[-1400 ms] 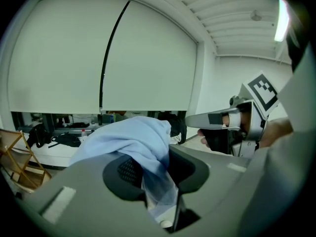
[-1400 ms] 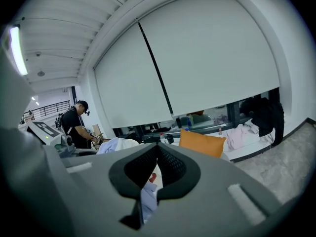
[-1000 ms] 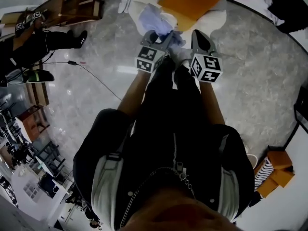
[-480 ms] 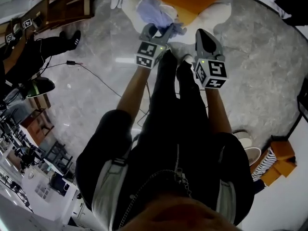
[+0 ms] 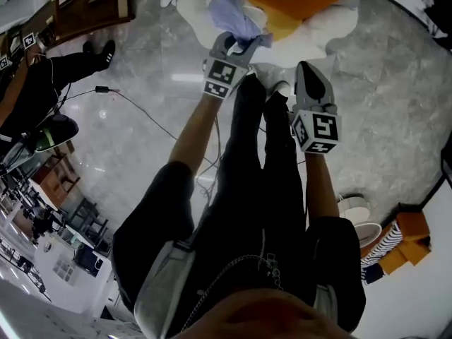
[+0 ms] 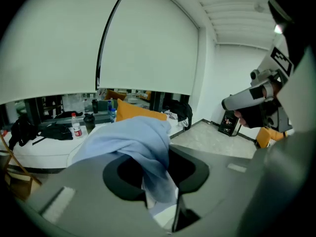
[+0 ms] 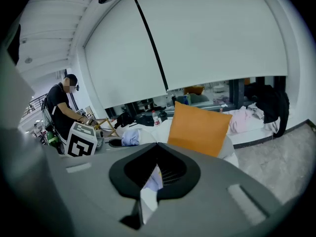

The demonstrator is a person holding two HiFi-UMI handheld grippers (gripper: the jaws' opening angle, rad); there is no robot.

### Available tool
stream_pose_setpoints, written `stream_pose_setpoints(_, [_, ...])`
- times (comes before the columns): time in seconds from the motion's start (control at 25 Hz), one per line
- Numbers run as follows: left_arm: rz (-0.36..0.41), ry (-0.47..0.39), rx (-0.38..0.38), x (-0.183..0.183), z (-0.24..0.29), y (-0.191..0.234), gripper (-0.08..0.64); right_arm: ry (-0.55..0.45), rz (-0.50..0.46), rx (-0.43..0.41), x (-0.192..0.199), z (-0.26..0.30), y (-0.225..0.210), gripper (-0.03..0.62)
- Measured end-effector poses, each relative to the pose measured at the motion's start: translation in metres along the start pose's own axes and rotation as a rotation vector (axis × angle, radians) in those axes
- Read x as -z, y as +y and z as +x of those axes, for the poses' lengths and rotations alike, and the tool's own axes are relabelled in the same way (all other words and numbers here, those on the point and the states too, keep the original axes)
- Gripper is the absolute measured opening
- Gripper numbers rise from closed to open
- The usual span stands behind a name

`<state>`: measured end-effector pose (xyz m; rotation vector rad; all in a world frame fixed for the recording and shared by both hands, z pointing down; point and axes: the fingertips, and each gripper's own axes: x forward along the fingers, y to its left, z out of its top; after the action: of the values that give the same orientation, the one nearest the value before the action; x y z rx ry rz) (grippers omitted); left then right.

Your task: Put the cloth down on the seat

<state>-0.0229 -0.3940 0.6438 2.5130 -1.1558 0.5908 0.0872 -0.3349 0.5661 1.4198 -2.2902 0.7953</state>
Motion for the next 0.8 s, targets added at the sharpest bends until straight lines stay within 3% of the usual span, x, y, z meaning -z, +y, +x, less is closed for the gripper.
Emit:
stream_pose_setpoints(0.44, [-0.102,0.027,-0.035,0.089,0.059,0.037,0.118,0.107,-0.018,-0.044,0.052,0.042,-0.005,-0.011])
stream_pose_setpoints(0.8, [-0.201,0.061,-0.045,0.169,0.111,0.054,0.118,0.192,0.031,-0.042,0.109,0.075,-0.026,-0.011])
